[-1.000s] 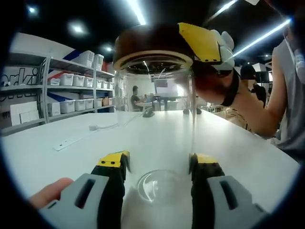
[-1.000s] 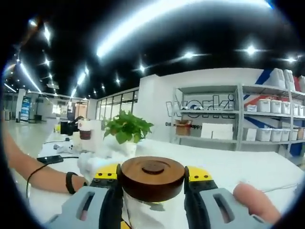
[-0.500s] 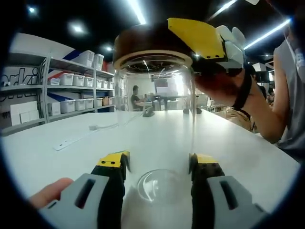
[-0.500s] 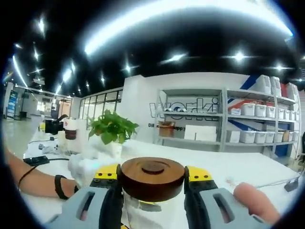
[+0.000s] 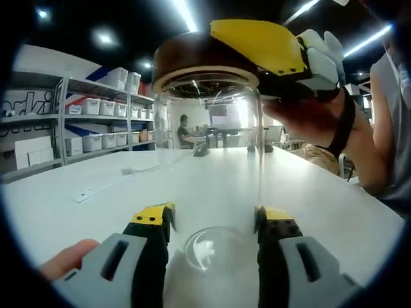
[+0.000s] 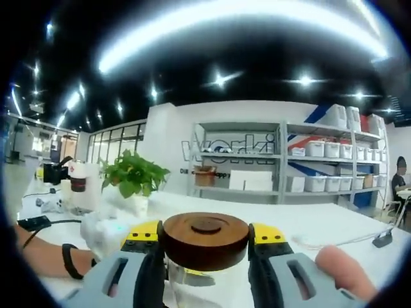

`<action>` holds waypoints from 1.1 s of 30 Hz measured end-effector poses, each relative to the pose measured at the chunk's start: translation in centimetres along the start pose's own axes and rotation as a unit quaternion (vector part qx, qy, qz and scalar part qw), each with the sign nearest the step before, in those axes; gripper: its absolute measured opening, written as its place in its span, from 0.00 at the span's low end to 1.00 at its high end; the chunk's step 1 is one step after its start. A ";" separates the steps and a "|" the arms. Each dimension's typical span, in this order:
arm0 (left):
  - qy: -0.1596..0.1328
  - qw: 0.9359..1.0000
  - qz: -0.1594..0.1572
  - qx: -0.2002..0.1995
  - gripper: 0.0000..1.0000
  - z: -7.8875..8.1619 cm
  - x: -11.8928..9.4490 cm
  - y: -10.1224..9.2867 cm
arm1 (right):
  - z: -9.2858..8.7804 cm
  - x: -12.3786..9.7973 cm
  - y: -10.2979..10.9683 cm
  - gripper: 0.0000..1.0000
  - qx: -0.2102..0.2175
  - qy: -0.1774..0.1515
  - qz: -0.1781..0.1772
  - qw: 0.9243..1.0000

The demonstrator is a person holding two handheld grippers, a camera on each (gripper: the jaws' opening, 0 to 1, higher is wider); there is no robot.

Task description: Clamp the coffee can twist off the lid put the lid on the table pick up the lid cover the can tighten the lid

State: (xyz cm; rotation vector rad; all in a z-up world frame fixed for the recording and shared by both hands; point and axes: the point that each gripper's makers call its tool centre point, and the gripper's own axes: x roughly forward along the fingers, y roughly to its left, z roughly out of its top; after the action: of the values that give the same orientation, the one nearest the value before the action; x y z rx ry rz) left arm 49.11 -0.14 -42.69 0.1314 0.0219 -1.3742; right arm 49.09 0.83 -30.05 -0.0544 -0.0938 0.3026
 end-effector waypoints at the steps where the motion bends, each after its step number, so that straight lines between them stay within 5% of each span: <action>1: 0.000 1.000 -0.001 0.000 0.45 0.0 0.0 0.0 | 0.0 0.0 0.0 0.46 -0.002 0.001 -0.003 1.000; 15: 0.002 1.000 0.001 0.002 0.44 0.0 0.0 0.0 | 0.1 0.0 -0.2 0.47 -0.007 0.008 -0.002 1.000; 19: 0.002 1.000 0.001 0.002 0.44 -0.1 0.0 0.0 | 0.5 -0.2 -0.5 0.55 -0.030 -0.005 -0.003 1.000; 26: 0.003 1.000 0.001 0.002 0.44 -0.1 0.0 -0.1 | -0.2 -1.6 -0.4 0.60 -0.038 -0.022 0.068 0.997; 33: 0.003 1.000 0.001 0.002 0.44 -0.2 -0.1 -0.1 | -0.8 -2.3 -1.5 0.53 0.013 -0.014 0.205 0.979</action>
State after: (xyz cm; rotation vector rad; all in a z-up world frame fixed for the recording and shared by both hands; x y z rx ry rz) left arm 49.02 -0.09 -42.86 0.1401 0.0243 -1.3722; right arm 47.41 -1.37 -30.96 -0.0433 -0.1063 0.7166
